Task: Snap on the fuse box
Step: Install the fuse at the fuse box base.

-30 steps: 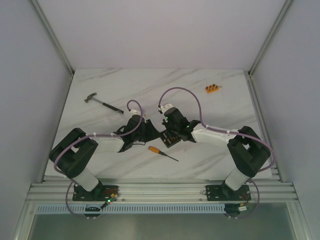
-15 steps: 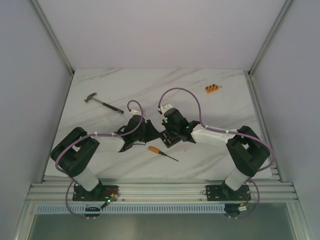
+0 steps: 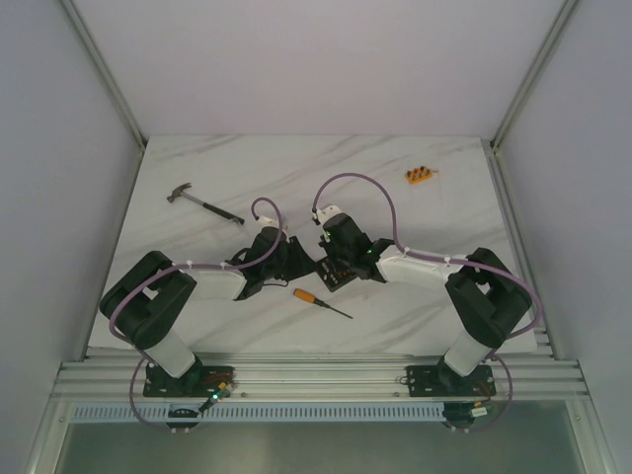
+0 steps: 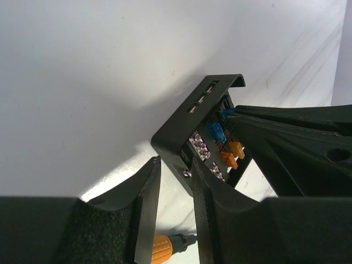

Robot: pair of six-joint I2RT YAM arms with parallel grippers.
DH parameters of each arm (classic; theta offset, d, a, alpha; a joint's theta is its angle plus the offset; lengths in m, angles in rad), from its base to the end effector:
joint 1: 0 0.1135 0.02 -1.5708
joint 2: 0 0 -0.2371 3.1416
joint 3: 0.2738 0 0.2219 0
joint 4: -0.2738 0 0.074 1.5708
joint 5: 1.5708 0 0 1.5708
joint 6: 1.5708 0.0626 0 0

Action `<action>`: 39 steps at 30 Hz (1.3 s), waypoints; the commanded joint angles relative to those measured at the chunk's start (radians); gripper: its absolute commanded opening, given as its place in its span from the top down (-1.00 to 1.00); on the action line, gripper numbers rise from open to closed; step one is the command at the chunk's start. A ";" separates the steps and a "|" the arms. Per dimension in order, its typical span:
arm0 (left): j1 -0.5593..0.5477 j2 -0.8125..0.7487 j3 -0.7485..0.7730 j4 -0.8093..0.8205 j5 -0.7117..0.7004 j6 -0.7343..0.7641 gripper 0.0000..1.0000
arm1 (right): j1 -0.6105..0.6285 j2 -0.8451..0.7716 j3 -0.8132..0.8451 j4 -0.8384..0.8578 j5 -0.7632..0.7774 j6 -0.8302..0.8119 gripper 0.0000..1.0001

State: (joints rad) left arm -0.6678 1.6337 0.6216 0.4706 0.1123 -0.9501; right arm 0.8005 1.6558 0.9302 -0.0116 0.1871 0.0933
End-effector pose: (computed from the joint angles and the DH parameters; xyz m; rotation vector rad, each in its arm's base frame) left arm 0.2436 -0.2010 0.1306 -0.2515 2.2899 -1.0314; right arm 0.2452 0.2360 0.1618 -0.7076 2.1933 0.2458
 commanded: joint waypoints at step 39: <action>0.004 0.010 0.024 0.007 0.010 -0.007 0.27 | -0.032 0.055 0.232 -0.263 -0.121 0.031 0.40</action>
State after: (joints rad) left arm -0.6678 1.6337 0.6220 0.4698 0.1127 -0.9531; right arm 0.7750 1.6634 1.0992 -0.2207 0.0898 0.1127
